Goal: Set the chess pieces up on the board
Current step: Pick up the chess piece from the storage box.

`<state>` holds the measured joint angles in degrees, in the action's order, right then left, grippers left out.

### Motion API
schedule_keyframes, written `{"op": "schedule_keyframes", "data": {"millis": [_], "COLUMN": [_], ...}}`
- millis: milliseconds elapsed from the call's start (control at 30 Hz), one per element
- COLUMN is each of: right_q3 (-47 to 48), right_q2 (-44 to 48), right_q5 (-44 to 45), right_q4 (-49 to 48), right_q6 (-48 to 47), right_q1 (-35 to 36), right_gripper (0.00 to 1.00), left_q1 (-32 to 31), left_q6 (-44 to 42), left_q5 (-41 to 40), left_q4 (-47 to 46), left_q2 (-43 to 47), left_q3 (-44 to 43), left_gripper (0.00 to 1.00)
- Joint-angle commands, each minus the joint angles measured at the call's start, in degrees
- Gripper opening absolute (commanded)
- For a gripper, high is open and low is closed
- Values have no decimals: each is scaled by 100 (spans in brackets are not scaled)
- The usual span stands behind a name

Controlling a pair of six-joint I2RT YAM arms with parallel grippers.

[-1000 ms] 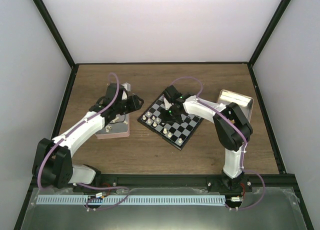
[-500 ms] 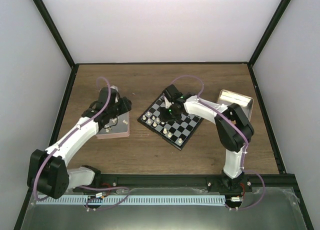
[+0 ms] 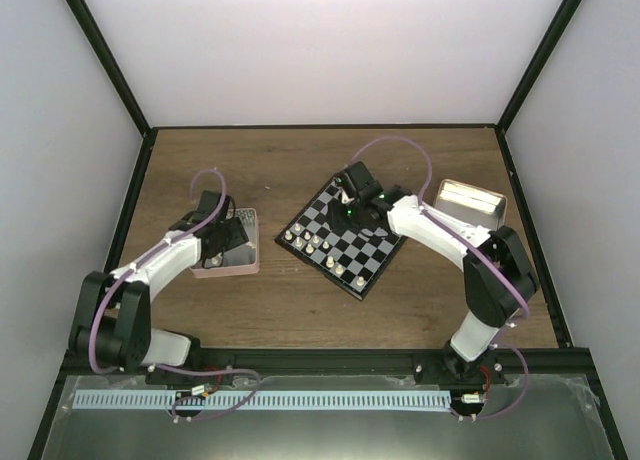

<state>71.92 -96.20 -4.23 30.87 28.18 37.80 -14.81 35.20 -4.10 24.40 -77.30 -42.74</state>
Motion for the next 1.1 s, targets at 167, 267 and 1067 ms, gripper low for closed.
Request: {"op": "schedule_keyframes", "data": {"millis": [167,267,1067], "right_q3": [-364,-466,-486], "right_q2": [418,490,515], "right_q5": [226,230,257], "right_q4": [-248,-292,-298], "right_q6": [41,13,15], "right_q1": [36,31,26], "right_gripper": [45,45,43], "left_q1": [98,125,127], "left_q6": [-555,-665,-1016], "left_q5": [-453,-531,-181], "left_q4": [-18,-9,254], "left_q2": [-814,-995,-1893], "left_q3": [-361,-477,-908], "left_gripper": [67,63,31]}}
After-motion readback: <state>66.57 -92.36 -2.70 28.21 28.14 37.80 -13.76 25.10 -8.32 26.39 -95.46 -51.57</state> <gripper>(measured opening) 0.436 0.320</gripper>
